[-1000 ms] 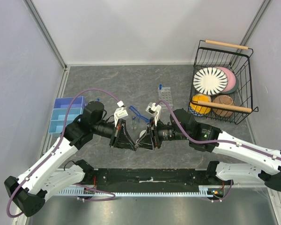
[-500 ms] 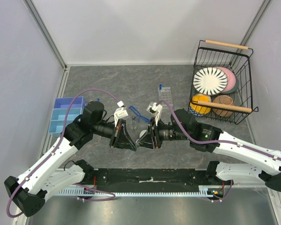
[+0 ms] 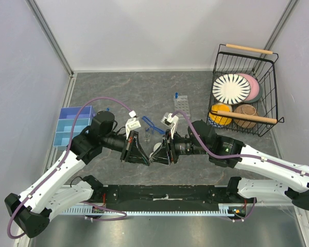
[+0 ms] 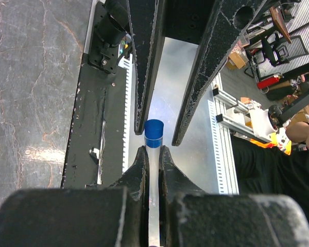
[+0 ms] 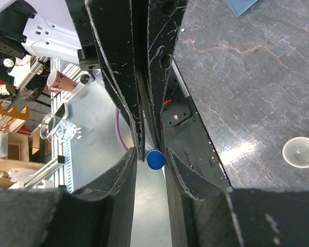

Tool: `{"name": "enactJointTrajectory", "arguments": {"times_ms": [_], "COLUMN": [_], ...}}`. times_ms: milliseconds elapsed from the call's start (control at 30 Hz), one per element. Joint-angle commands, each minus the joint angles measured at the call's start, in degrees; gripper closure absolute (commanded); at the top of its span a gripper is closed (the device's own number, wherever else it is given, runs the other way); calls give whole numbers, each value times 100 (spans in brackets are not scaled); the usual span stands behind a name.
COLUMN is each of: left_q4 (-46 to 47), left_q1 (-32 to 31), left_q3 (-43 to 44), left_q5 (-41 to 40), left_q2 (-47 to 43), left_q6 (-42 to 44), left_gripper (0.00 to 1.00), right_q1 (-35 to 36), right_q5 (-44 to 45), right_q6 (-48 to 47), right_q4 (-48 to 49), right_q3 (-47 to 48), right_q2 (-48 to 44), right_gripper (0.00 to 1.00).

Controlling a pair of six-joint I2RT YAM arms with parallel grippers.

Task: Organize the chemistry lab equipment

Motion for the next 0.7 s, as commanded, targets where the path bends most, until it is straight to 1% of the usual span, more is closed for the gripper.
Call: {"name": "enactJointTrajectory", "arguments": {"times_ms": [0, 133, 200, 233, 267, 300, 333, 433, 500, 533, 600, 633, 667], "left_q4": [35, 34, 26, 34, 26, 34, 17, 8, -27, -27, -71, -97, -141], "left_q1": [-20, -20, -20, -20, -20, -20, -20, -20, -20, -20, -20, -20, -20], "left_q3": [238, 264, 255, 247, 247, 247, 247, 255, 273, 282, 317, 369, 396], "left_q5": [-22, -5, -5, -5, -14, -23, -23, -93, -206, -268, -452, -540, -602], "left_q2": [12, 21, 29, 21, 29, 38, 38, 47, 47, 47, 56, 56, 38], "left_q6": [-37, -37, -29, -29, -37, -37, -29, -55, -72, -99, -151, -152, -134], "left_gripper": [98, 98, 98, 98, 98, 98, 98, 98, 90, 81, 46, 1, 0], "right_q1": [79, 105, 105, 105, 114, 123, 132, 132, 149, 149, 141, 149, 149], "right_q5": [-24, -7, -7, 2, 2, 2, 37, 98, 142, 169, 327, 414, 502], "right_q6": [7, 25, 25, 25, 25, -1, -10, -19, -28, -45, -71, -115, -168], "right_q4": [264, 264, 264, 264, 264, 238, 203, 159, 141, 132, 62, -42, -96], "right_q3": [-57, -83, -74, -65, -39, -22, -4, 40, 58, 66, 110, 137, 198], "right_q2": [-121, -130, -130, -121, -112, -95, -77, -60, -59, -68, -86, -95, -95], "right_gripper": [65, 67, 72, 77, 89, 95, 100, 100, 100, 100, 100, 100, 100]}}
